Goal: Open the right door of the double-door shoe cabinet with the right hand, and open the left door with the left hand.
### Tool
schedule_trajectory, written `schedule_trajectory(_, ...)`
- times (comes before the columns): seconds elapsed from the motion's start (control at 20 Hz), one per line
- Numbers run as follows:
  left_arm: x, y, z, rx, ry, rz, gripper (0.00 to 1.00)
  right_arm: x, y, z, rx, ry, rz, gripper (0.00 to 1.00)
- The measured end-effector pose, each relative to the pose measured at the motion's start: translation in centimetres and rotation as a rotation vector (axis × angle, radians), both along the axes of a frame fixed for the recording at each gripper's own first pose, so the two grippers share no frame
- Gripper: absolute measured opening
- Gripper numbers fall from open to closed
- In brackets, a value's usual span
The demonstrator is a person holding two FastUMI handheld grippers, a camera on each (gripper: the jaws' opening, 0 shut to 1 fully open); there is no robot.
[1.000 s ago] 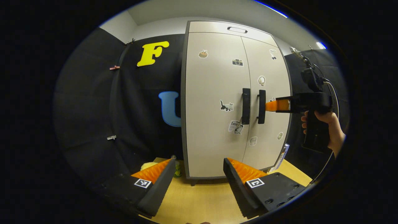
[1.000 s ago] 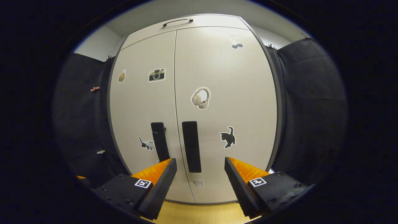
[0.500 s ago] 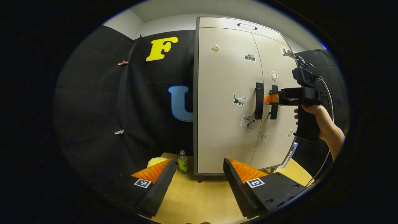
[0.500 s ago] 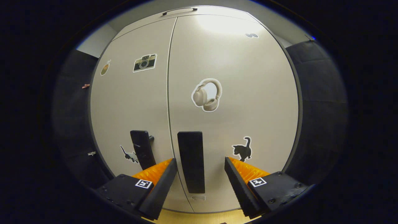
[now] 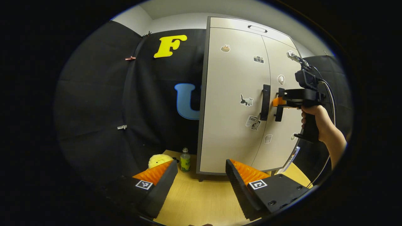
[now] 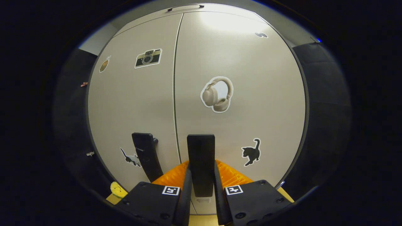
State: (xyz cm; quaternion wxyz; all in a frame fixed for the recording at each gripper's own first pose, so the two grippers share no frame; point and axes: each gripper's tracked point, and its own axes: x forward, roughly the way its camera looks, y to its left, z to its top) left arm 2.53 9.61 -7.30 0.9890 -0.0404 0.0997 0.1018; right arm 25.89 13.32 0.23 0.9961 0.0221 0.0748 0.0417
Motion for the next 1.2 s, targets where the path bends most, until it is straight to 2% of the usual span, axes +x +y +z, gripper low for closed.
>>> schedule_trajectory(0.35, -1.1, -1.2, 0.7, 0.022, -0.004, -0.021, 0.95, -1.1, 0.0, 0.0, 0.013, 0.021, 0.081, 0.17)
schedule_trajectory(0.85, -2.3, -5.3, 1.9, 0.047, -0.017, -0.083, 0.95, -4.0, -1.8, 1.0, 0.034, 0.003, 0.147, 0.17)
schedule_trajectory(1.2, -3.9, -8.4, 3.2, 0.046, -0.037, 0.006, 0.95, -6.9, -3.9, 1.0, 0.036, 0.007, 0.245, 0.16)
